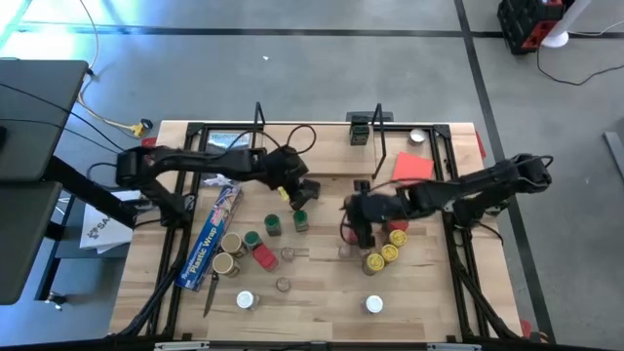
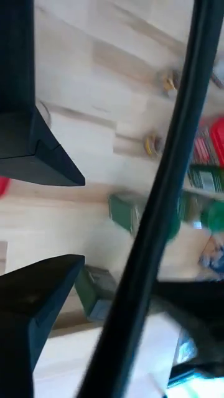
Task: Shelf spices
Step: Put the black seasoning can on the shelf aligned with the black seasoning can
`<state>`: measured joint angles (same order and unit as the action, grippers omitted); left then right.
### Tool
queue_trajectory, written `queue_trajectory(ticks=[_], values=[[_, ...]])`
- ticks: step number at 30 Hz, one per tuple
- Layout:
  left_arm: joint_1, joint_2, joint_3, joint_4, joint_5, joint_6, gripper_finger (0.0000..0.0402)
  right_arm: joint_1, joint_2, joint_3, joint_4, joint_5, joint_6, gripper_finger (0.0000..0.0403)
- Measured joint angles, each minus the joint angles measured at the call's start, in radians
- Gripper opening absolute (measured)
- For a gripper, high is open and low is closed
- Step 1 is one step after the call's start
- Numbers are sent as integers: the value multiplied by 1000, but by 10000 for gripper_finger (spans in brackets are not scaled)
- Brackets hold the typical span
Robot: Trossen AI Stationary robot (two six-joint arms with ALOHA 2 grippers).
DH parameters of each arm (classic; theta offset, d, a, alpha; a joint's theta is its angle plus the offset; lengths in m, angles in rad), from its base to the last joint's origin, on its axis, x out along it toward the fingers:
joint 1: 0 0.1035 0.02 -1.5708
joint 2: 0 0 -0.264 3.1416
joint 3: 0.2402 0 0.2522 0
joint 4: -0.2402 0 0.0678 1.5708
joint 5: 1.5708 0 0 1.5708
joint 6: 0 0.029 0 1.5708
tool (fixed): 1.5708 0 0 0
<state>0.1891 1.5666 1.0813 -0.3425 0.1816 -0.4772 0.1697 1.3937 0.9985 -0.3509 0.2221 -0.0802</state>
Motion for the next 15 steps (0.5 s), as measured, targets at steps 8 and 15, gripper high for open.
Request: queue_trajectory(ticks=[8, 15], values=[[-190, -254, -4, -260, -310, -68, 37, -159, 128, 60, 119, -105, -7, 185], [-369, -345, -5, -376, -508, -197, 37, -243, 346, 241, 81, -126, -29, 185]])
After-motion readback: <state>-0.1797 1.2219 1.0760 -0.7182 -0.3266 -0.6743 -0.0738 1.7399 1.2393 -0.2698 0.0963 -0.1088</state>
